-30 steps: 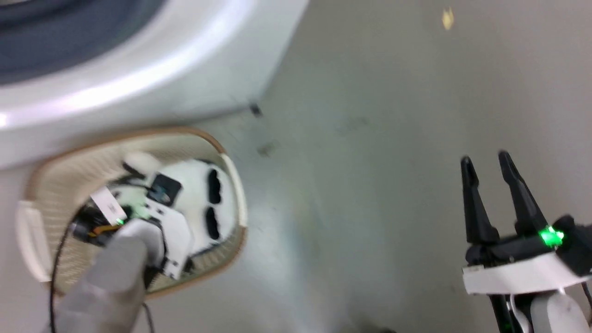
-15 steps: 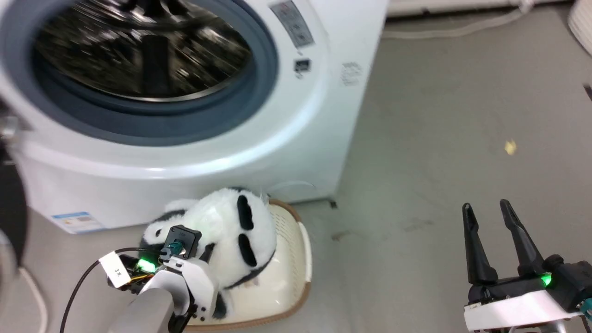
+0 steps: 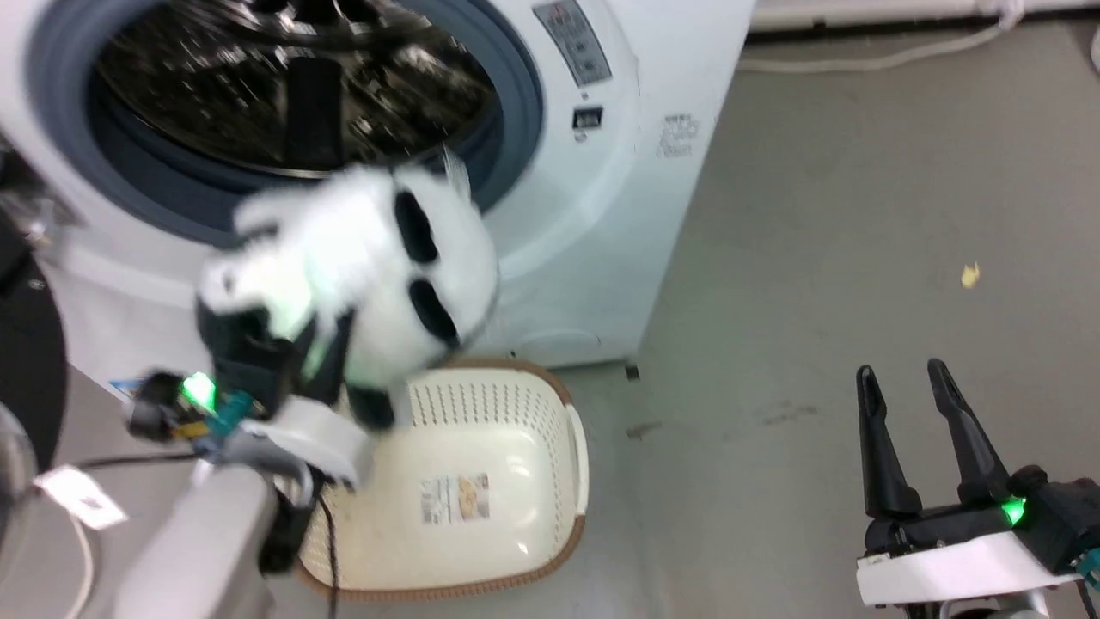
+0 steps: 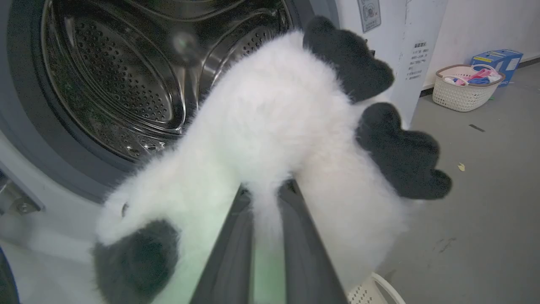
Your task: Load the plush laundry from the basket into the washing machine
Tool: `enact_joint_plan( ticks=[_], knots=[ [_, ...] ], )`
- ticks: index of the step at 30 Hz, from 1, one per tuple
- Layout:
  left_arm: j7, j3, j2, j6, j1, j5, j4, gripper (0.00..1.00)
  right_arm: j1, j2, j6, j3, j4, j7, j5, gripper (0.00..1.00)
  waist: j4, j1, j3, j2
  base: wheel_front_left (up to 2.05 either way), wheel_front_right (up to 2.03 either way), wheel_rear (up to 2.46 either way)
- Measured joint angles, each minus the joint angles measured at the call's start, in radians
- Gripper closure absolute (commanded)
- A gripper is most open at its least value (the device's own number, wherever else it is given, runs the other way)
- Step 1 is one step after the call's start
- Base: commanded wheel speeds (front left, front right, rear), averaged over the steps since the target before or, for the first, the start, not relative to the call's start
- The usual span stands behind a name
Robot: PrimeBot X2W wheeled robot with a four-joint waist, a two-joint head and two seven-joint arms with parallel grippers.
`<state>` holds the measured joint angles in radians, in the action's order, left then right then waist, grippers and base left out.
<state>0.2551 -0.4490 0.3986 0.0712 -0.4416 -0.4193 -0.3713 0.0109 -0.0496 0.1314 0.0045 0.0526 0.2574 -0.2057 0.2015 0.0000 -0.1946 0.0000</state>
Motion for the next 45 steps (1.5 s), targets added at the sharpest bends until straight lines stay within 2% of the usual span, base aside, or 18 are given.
enact_joint_plan(
  ticks=[4,9,14,19,25,30,36,37,38,39,45],
  knots=[
    [-0.019,0.039,0.050,0.020,-0.057,0.008,0.092,1.00,0.032,0.000,0.000,0.007,0.009,0.000,-0.022,0.00,0.020,0.0001,-0.063,0.0000,0.00,0.00,0.00],
    [-0.122,0.092,0.133,0.032,-0.214,0.021,0.162,1.00,0.097,0.000,0.000,0.016,0.030,0.000,-0.071,0.00,0.058,0.0002,-0.161,0.0000,0.00,0.00,0.00],
    [-0.246,0.103,0.206,-0.004,-0.421,0.045,0.158,1.00,0.147,0.000,0.000,0.044,0.041,0.000,-0.111,0.00,0.106,0.0003,-0.272,0.0000,0.00,0.00,0.00],
    [-0.343,0.091,0.249,-0.064,-0.665,0.085,0.061,1.00,0.184,0.000,0.000,0.069,0.045,0.000,-0.158,0.00,0.160,0.0003,-0.383,0.0000,0.00,0.00,0.00],
    [-0.451,0.048,0.277,-0.119,-0.902,0.144,-0.160,1.00,0.206,0.000,0.000,0.104,0.046,0.000,-0.202,0.00,0.229,0.0003,-0.491,0.0000,0.00,0.00,0.00],
    [-0.498,0.024,0.284,-0.128,-0.994,0.176,-0.322,1.00,0.218,0.000,0.000,0.112,0.049,0.000,-0.219,0.00,0.278,0.0003,-0.552,0.0000,0.00,0.00,0.00],
    [-0.499,-0.030,0.271,-0.165,-1.049,0.198,-0.398,1.00,0.225,0.000,0.000,0.103,0.052,0.000,-0.221,0.00,0.286,0.0002,-0.582,0.0001,0.00,0.00,0.00],
    [-0.491,-0.034,0.265,-0.169,-1.051,0.197,-0.411,0.69,0.227,0.000,0.000,0.096,0.053,0.000,-0.222,0.00,0.280,0.0002,-0.581,0.0000,0.00,0.00,0.00],
    [-0.482,-0.036,0.262,-0.169,-1.053,0.198,-0.422,0.03,0.228,0.000,0.000,0.089,0.053,0.000,-0.230,0.00,0.276,0.0001,-0.579,0.0000,0.00,0.00,0.00],
    [-0.470,-0.037,0.257,-0.168,-1.054,0.197,-0.436,0.00,0.229,0.000,0.000,0.081,0.053,0.000,-0.235,0.00,0.271,0.0002,-0.574,0.0000,0.00,0.00,0.00],
    [-0.359,-0.034,0.206,-0.156,-1.017,0.169,-0.500,0.00,0.232,0.000,0.000,0.053,0.054,0.000,-0.194,0.00,0.235,0.0001,-0.525,0.0000,0.00,0.00,0.00]
  ],
)
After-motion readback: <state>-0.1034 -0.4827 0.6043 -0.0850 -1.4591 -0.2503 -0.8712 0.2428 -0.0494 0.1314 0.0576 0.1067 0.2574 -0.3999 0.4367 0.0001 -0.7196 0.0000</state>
